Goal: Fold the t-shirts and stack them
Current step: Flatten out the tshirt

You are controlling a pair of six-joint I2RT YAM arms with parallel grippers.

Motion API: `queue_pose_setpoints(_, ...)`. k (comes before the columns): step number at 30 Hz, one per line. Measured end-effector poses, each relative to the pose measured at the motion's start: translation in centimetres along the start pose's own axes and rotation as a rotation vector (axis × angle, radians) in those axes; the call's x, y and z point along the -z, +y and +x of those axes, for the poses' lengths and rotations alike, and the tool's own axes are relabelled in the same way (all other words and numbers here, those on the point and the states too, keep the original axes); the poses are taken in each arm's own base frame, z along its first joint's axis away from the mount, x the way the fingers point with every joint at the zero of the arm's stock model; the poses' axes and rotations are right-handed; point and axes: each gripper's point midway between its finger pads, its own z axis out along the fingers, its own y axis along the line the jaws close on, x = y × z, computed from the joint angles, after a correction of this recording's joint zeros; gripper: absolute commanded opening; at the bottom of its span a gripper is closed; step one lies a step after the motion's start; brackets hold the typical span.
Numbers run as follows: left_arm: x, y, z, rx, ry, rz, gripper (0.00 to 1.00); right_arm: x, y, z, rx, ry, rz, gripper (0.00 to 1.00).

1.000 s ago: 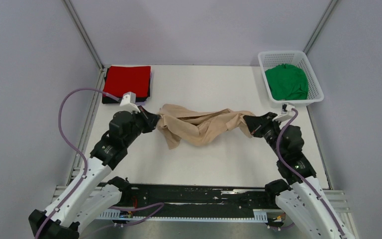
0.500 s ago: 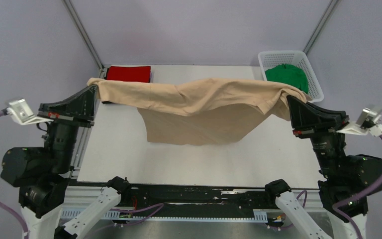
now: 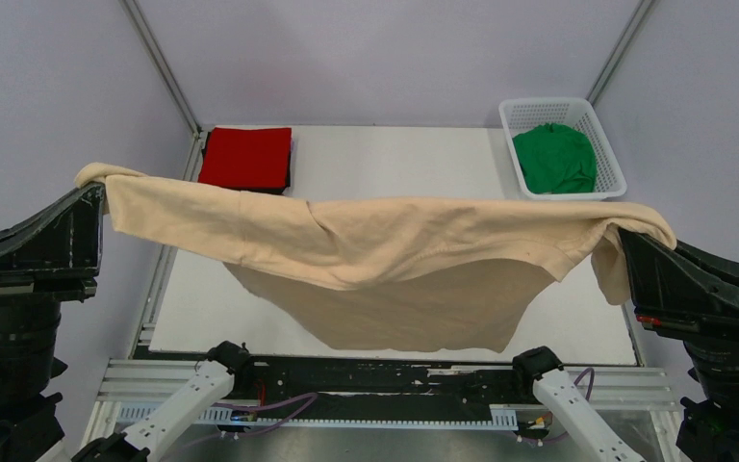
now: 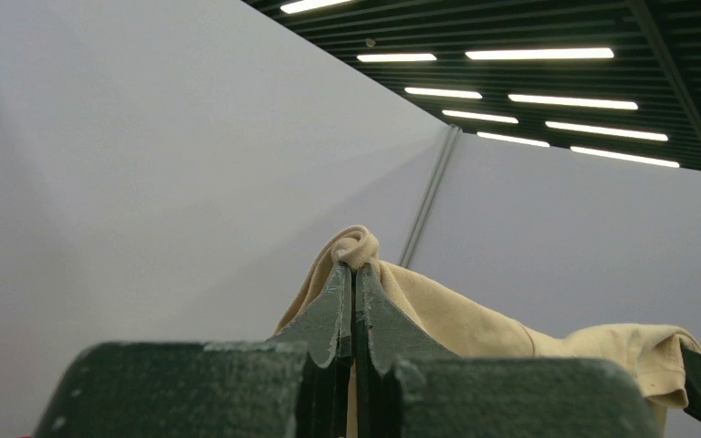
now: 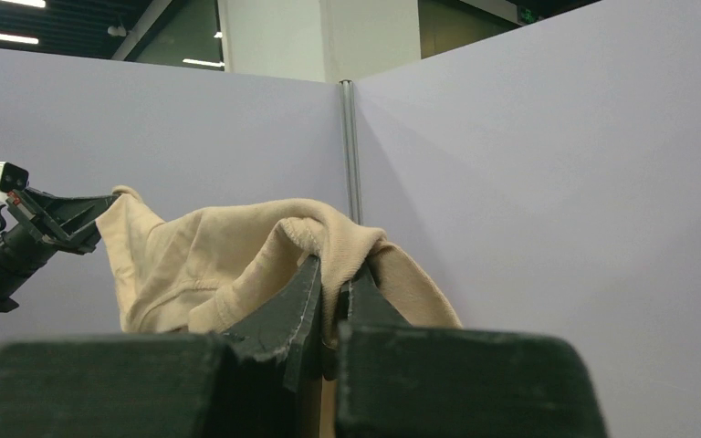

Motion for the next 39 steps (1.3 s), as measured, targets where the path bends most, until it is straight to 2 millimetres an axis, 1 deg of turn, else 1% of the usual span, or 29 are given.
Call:
queue_pose_setpoints(2,-0.5,0.5,0.4,-0.003,0.004,-0.022,0.0,-0.9,-0.9,0.8,-0.003,0.02,0.023,0.0)
queue_pose_setpoints(3,-1.0,1.1,0.9,-0.007,0.01,-0.048,0.0,-1.5,-1.7,1.5,-0.006,0.037,0.045,0.0)
queue_pose_setpoints(5,-2.4,2.6,2.5,-0.017,0.03,-0.108,0.0,-3.0,-3.9,3.6,-0.018,0.081,0.111,0.0)
queue_pose_setpoints(6,-3.2,3.7,3.7,-0.026,0.048,-0.148,0.0,-3.7,-5.2,4.9,-0.023,0.107,0.149,0.0)
queue_pose_setpoints(9,-6.0,8.1,9.2,-0.07,0.13,-0.306,0.0,-5.2,-9.7,9.7,-0.035,0.194,0.292,0.0)
queue_pose_setpoints(11,-7.7,11.8,14.2,-0.116,0.21,-0.432,0.0,-5.6,-14.1,14.1,-0.028,0.267,0.444,0.0)
queue_pose_setpoints(12,-8.4,14.0,17.3,-0.148,0.261,-0.503,0.0,-5.8,-15.9,16.6,-0.027,0.316,0.497,0.0)
queue_pose_setpoints(13,-8.7,15.9,19.8,-0.174,0.306,-0.555,0.0,-5.7,-17.6,18.8,-0.023,0.357,0.552,0.0)
queue_pose_setpoints(14,-8.8,18.0,22.6,-0.201,0.357,-0.61,0.0,-5.3,-20.0,21.8,-0.015,0.416,0.623,0.01)
queue_pose_setpoints(15,-8.8,20.8,25.9,-0.222,0.423,-0.667,0.0,-4.8,-21.9,24.3,-0.012,0.466,0.676,0.02)
queue_pose_setpoints(16,-8.6,23.0,28.3,-0.233,0.47,-0.712,0.01,-4.0,-24.5,27.7,-0.016,0.536,0.74,0.03)
queue_pose_setpoints(17,-8.0,26.0,31.3,-0.24,0.532,-0.772,0.05,-2.9,-26.8,30.7,-0.026,0.595,0.797,0.03)
queue_pose_setpoints(18,-7.1,29.0,34.1,-0.243,0.592,-0.832,0.14,-1.6,-29.0,33.6,-0.039,0.654,0.851,0.04)
queue_pose_setpoints(19,-5.7,32.1,37.1,-0.24,0.659,-0.898,0.15,0.4,-31.5,37.2,-0.061,0.731,0.915,0.05)
queue_pose_setpoints(20,-4.5,34.3,39.4,-0.239,0.712,-0.943,0.18,2.4,-33.5,40.3,-0.084,0.803,0.967,0.09)
queue_pose_setpoints(21,-2.9,36.8,42.0,-0.23,0.773,-0.999,0.2,4.2,-35.1,43.0,-0.105,0.863,1.01,0.2)
queue_pose_setpoints(23,-0.6,40.4,46.0,-0.211,0.864,-1.07,0.48,8.3,-38.0,48.7,-0.16,0.999,1.085,0.53)
queue_pose_setpoints(24,0.4,41.9,48.0,-0.194,0.913,-1.099,0.83,9.8,-38.9,50.8,-0.185,1.047,1.118,0.64)
queue_pose_setpoints(25,1.3,43.1,49.7,-0.181,0.956,-1.119,0.92,11.0,-39.5,52.3,-0.201,1.09,1.141,0.78)
queue_pose_setpoints(26,1.8,43.9,50.9,-0.173,0.993,-1.129,0.98,11.7,-40.0,53.6,-0.217,1.126,1.154,0.95)
queue_pose_setpoints(27,1.9,44.5,51.9,-0.151,1.011,-1.137,0.99,11.9,-40.3,54.3,-0.229,1.141,1.159,0.99)
queue_pose_setpoints(28,1.9,44.9,52.7,-0.132,1.027,-1.133,1.0,11.6,-40.4,54.7,-0.238,1.153,1.147,1.0)
queue_pose_setpoints(29,1.8,44.9,52.9,-0.118,1.033,-1.125,1.0,11.2,-40.2,54.8,-0.249,1.155,1.132,1.0)
queue_pose_setpoints(30,1.6,44.6,53.1,-0.102,1.038,-1.112,1.0,10.5,-39.9,54.4,-0.25,1.147,1.113,1.0)
queue_pose_setpoints(32,0.6,43.4,52.7,-0.071,1.022,-1.06,1.0,8.8,-38.9,53.2,-0.253,1.116,1.07,1.0)
queue_pose_setpoints(33,0.2,42.5,52.3,-0.055,1.011,-1.03,1.0,7.9,-38.2,52.4,-0.251,1.094,1.047,1.0)
queue_pose_setpoints(35,-0.2,40.1,51.0,-0.023,1.001,-0.976,1.0,6.8,-36.1,50.5,-0.25,1.057,1.004,1.0)
queue_pose_setpoints(37,-0.3,37.2,49.8,0.008,0.994,-0.92,1.0,6.7,-33.4,48.7,-0.257,1.03,0.962,1.0)
queue_pose_setpoints(39,0.0,33.8,49.2,0.029,0.996,-0.855,1.0,7.4,-30.7,48.0,-0.278,1.027,0.925,1.0)
